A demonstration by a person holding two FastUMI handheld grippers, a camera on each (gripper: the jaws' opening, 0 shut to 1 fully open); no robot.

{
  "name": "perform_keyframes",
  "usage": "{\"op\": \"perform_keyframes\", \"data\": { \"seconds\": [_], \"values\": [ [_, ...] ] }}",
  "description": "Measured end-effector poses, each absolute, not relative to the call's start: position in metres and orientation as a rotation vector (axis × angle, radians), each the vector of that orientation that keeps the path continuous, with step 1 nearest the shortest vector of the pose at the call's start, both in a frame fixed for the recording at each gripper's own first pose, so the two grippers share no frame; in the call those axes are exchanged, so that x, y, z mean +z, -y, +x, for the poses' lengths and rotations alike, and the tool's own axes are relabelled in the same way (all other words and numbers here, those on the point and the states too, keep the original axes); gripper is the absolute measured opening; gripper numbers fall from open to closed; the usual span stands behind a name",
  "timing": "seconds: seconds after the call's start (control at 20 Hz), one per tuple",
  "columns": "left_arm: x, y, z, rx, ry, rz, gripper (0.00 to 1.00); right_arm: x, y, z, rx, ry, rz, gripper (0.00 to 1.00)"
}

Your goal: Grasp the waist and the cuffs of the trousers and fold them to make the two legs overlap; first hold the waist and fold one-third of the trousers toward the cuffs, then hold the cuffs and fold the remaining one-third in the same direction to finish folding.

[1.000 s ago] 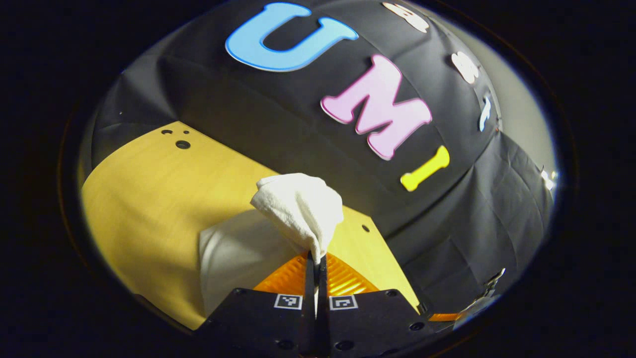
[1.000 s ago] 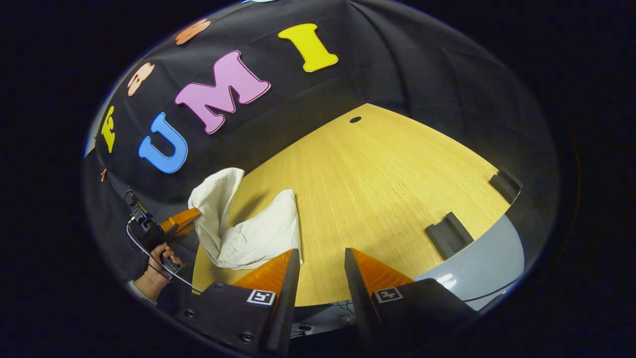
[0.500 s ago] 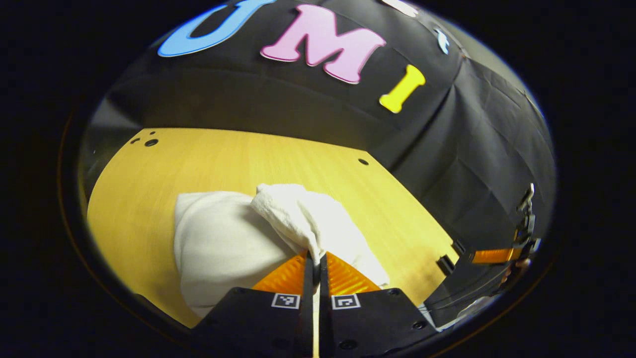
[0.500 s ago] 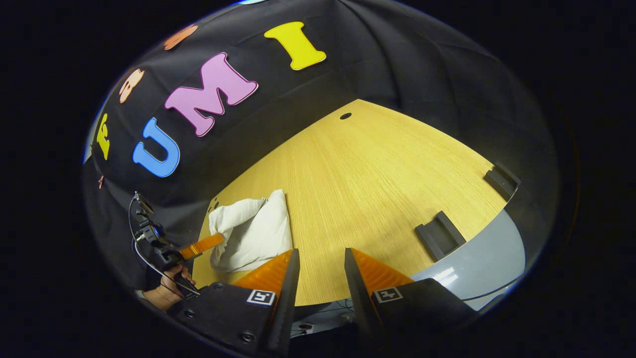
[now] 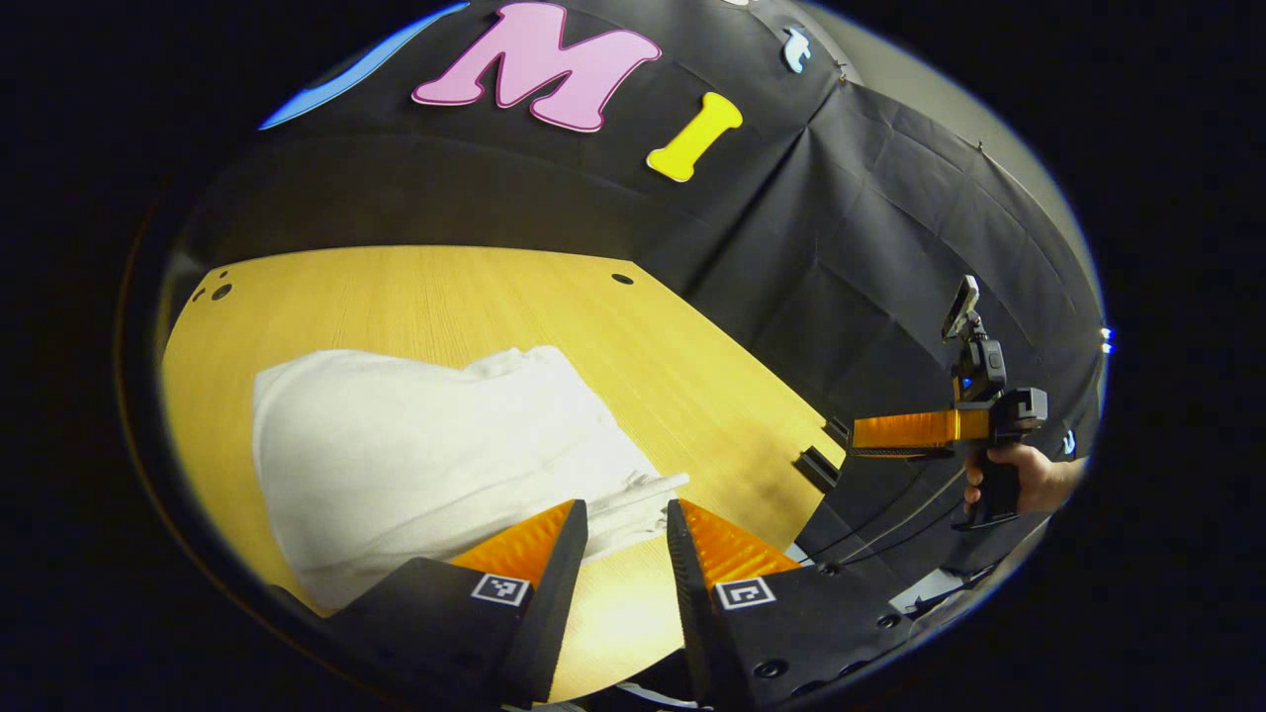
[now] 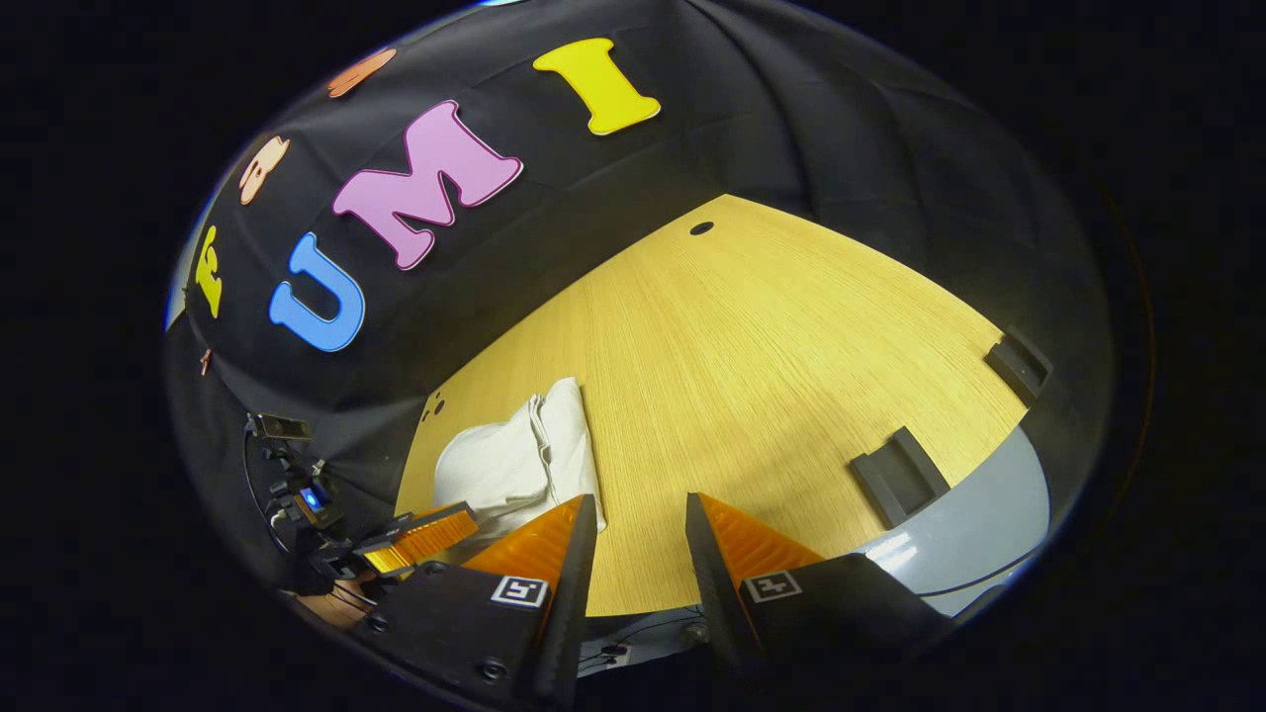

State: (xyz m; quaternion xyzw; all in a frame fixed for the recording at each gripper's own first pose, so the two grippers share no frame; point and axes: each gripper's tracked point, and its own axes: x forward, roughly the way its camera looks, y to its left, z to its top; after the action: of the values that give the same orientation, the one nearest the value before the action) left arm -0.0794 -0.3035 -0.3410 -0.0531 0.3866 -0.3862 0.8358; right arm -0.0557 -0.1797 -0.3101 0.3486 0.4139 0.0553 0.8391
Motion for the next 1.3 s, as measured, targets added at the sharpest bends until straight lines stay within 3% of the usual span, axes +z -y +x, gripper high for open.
{"op": "perform_keyframes", "data": {
  "seconds": [0.4, 0.65, 0.7, 0.75, 0.9, 0.95, 1.0, 1.05, 1.1, 1.15, 1.3],
  "values": [
    [-0.314, 0.245, -0.075, -0.618, -0.837, -0.261, 0.55, -0.285, 0.137, -0.049, 0.231, -0.849, 0.723, 0.57],
    [-0.272, 0.179, -0.058, -0.442, -0.753, -0.341, 0.57, -0.267, 0.091, -0.044, 0.350, -0.855, 0.700, 0.57],
    [-0.264, 0.164, -0.052, -0.408, -0.733, -0.348, 0.67, -0.260, 0.081, -0.040, 0.375, -0.849, 0.694, 0.57],
    [-0.257, 0.150, -0.049, -0.378, -0.712, -0.357, 0.59, -0.253, 0.072, -0.036, 0.400, -0.842, 0.689, 0.57],
    [-0.226, 0.110, -0.041, -0.296, -0.642, -0.415, 0.58, -0.232, 0.043, -0.025, 0.474, -0.819, 0.684, 0.57],
    [-0.217, 0.098, -0.045, -0.274, -0.622, -0.435, 0.66, -0.226, 0.034, -0.022, 0.498, -0.811, 0.683, 0.57],
    [-0.210, 0.088, -0.049, -0.256, -0.607, -0.451, 0.60, -0.220, 0.025, -0.020, 0.522, -0.803, 0.679, 0.57],
    [-0.209, 0.080, -0.053, -0.240, -0.596, -0.458, 0.60, -0.215, 0.016, -0.018, 0.546, -0.796, 0.673, 0.57],
    [-0.209, 0.073, -0.056, -0.221, -0.594, -0.459, 0.69, -0.213, 0.009, -0.017, 0.567, -0.788, 0.671, 0.57],
    [-0.214, 0.066, -0.056, -0.200, -0.601, -0.458, 0.61, -0.210, 0.001, -0.015, 0.587, -0.785, 0.674, 0.57],
    [-0.217, 0.060, -0.066, -0.156, -0.619, -0.447, 0.61, -0.222, -0.018, -0.019, 0.614, -0.829, 0.684, 0.57]
  ]
}}
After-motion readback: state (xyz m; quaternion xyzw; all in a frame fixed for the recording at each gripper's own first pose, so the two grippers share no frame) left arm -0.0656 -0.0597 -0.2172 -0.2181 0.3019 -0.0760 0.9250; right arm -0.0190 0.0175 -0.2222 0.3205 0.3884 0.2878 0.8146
